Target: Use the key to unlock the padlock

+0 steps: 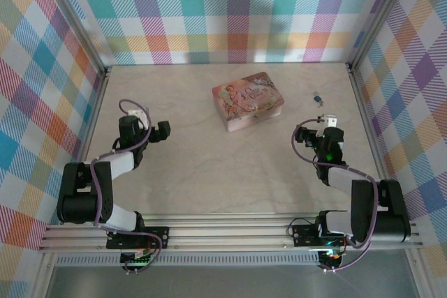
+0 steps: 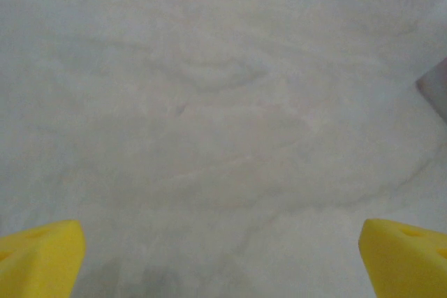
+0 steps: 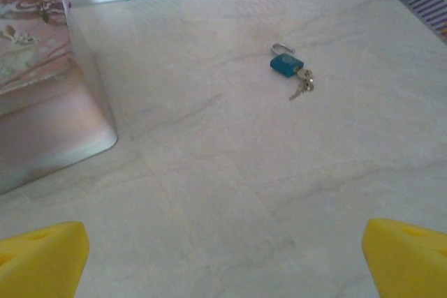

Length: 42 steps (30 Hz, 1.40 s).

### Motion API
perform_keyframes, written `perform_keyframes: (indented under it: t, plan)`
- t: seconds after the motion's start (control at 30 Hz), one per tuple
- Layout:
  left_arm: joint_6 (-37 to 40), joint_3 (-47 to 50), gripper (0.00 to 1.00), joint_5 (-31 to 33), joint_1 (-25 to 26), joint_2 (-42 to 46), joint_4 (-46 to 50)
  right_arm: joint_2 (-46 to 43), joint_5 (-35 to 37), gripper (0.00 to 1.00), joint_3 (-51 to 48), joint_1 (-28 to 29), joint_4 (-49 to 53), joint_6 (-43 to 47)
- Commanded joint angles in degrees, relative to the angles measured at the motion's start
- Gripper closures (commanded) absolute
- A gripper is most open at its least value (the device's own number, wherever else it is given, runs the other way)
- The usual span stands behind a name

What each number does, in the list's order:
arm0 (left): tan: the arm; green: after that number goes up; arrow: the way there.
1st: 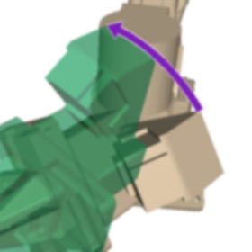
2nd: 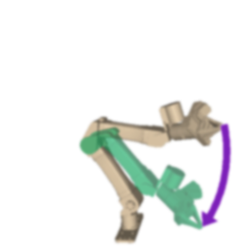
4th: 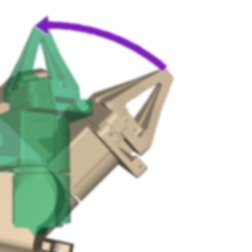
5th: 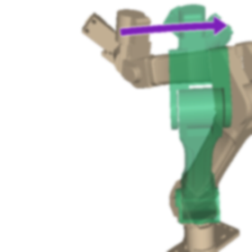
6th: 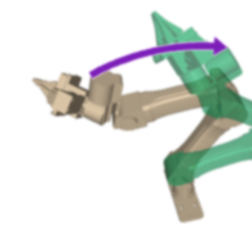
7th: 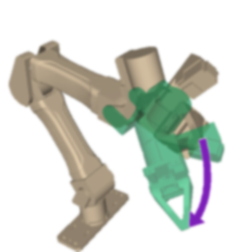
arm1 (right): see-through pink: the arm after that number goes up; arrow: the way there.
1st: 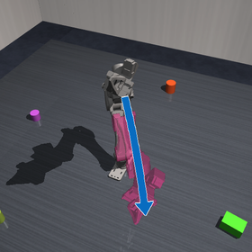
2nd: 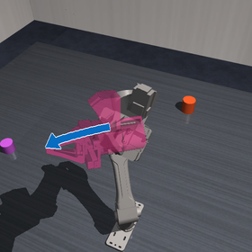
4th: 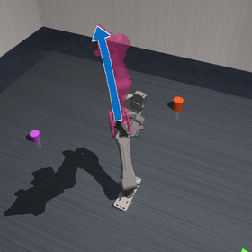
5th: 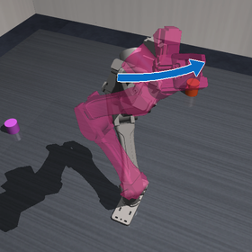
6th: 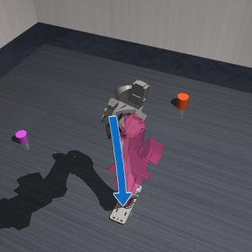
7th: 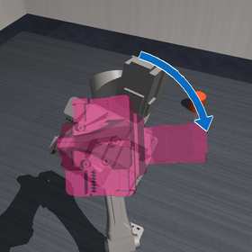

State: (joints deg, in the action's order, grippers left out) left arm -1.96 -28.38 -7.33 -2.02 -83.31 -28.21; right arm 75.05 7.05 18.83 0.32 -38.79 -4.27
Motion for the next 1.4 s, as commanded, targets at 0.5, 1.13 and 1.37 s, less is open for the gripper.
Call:
perform_keyframes:
  t: [0.5, 1.13, 1.37]
  plan:
    - [2.22, -2.91, 0.00, 2.22, 1.67, -5.49, -5.19, 12.60, -4.07, 0.00, 3.46, -0.31, -10.54, 1.43]
    - [3.53, 3.86, 0.00, 11.27, 5.27, -6.39, -17.09, 12.75, -3.69, 0.00, 3.76, 0.12, -10.31, 2.08]
    - [3.74, 4.04, 0.00, 11.39, 5.59, -6.57, -17.80, 12.71, -3.70, 0.00, 3.76, 0.12, -10.28, 2.08]
